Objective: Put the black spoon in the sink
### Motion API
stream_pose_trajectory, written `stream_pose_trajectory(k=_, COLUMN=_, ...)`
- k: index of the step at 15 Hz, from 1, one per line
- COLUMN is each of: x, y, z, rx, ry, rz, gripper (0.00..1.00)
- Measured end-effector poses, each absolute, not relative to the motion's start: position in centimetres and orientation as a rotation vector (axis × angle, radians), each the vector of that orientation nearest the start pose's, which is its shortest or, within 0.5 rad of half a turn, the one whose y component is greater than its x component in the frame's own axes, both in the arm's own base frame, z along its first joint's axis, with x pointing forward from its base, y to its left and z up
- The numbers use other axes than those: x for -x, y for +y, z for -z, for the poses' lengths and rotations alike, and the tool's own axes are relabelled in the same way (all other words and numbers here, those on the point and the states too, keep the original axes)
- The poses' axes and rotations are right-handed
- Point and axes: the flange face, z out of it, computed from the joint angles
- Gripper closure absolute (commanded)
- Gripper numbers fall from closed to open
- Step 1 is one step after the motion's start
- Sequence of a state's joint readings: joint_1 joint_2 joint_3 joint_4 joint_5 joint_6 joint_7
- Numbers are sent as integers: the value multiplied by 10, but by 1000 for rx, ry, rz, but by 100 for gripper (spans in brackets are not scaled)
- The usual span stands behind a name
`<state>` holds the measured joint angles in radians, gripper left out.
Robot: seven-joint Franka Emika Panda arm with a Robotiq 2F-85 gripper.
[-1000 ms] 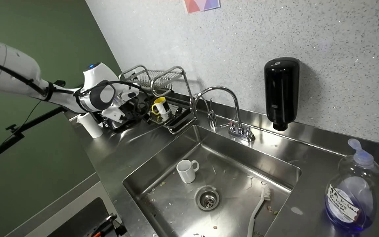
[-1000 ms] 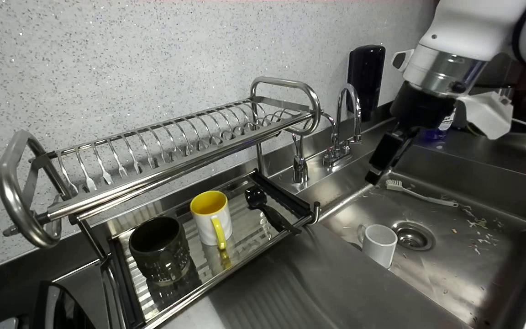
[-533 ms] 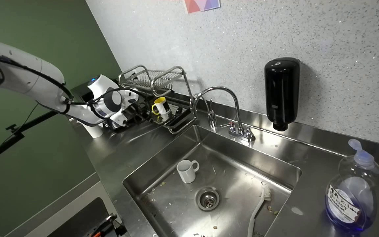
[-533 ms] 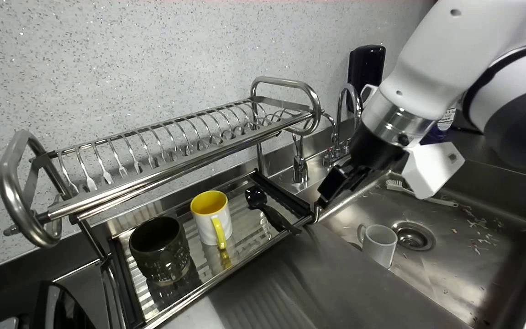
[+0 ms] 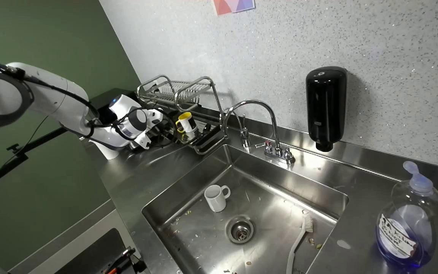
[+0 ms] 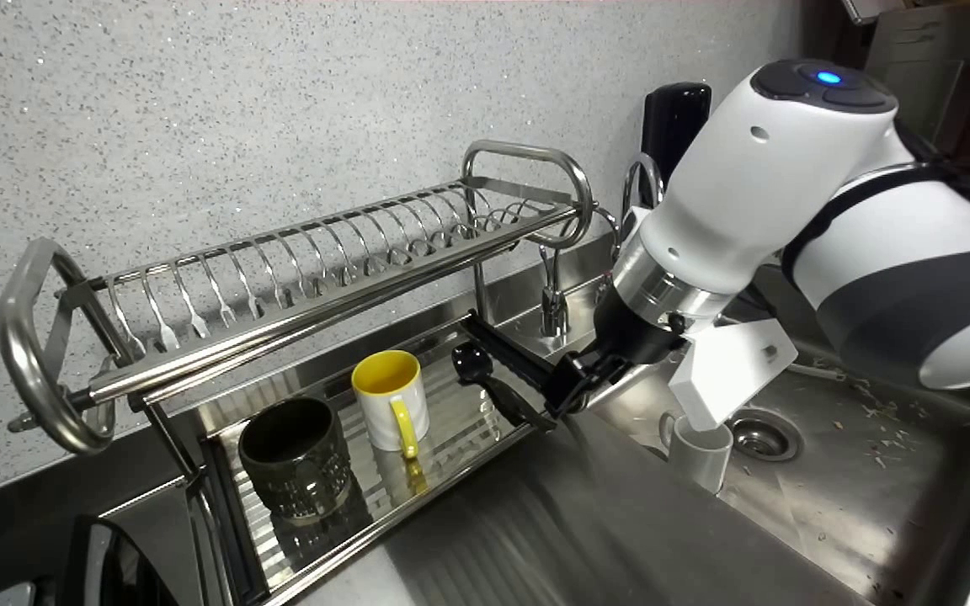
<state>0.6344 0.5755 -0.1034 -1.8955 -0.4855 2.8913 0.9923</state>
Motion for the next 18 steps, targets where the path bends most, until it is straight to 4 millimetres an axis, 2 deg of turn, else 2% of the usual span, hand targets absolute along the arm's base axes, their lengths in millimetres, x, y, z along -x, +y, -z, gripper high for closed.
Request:
stream_pose_trajectory(k=5, x=-557, y=365, z=-233, rx=2969, ry=14, rz=697, gripper=0)
stream_pose_trajectory(k=14, x=-577, y=385, z=-193, rx=2939, ry=91, rz=713, gripper=0)
stream_pose_trajectory(k=18, x=-585, y=392, z=-182, rx=2933, ry=121, rz=730, gripper=0)
